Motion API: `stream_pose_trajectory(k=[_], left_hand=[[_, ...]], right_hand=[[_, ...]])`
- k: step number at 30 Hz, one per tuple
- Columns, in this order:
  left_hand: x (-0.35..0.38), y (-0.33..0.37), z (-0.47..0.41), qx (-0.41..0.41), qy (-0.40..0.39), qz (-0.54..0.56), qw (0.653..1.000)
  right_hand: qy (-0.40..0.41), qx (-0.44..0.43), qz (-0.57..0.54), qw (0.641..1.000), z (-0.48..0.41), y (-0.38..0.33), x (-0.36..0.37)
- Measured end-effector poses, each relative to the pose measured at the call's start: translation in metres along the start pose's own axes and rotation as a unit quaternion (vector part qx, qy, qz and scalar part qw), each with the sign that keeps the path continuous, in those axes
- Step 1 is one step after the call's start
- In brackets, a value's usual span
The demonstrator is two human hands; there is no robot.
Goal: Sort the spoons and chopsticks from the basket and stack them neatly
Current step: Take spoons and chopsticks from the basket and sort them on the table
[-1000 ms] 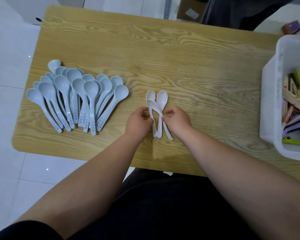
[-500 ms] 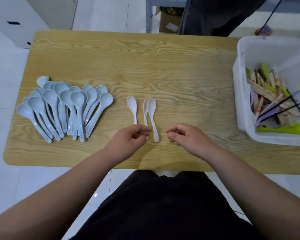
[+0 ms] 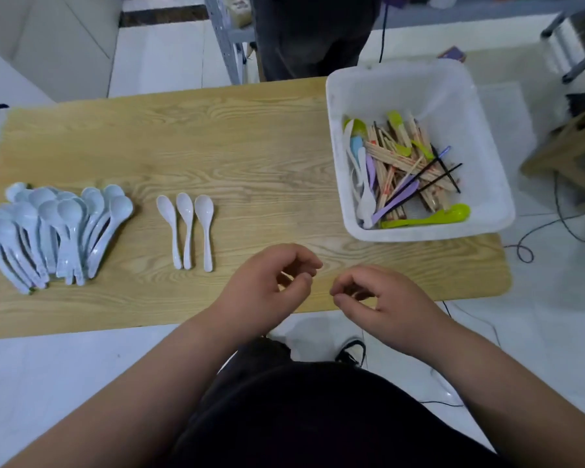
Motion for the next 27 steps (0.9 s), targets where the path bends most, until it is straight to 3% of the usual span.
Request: stream_pose_trajectory(k=[5,11,15,19,27], left_hand=[[0.035,0.025,-0.004,0.010,0.013,-0.005,1.000],[0.055,0.023,-0.007,0.019,-0.052,0.006,0.998],[0.058,0.027,-0.028,0.018,-0.049,0.017,0.998],[0.064,0.045,-0.060,0.026,-0.011,0.028,0.999],[0.090,0.066,-0.106,-0.060,0.105,0.070,0.990]], right_hand=[[0.056,-0.004,-0.049,0.997,0.017,0.022,-0.040],[0.108,0.016,-0.075,0.991,0.015,0.029,-0.074],[0.131,0.027,-0.089,0.987,0.009,0.034,-0.087],[0.096,0.025,-0.075,0.992,0.002,0.051,-0.095],[-0.033,-0.015,-0.005,0.999,-0.027,0.091,-0.155]])
Point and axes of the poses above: each hand's wrist, its own z-axis away from the middle knuckle, its own x-axis out of the palm, y = z × x, the point moved 5 cm from there along -z, towards the middle knuckle
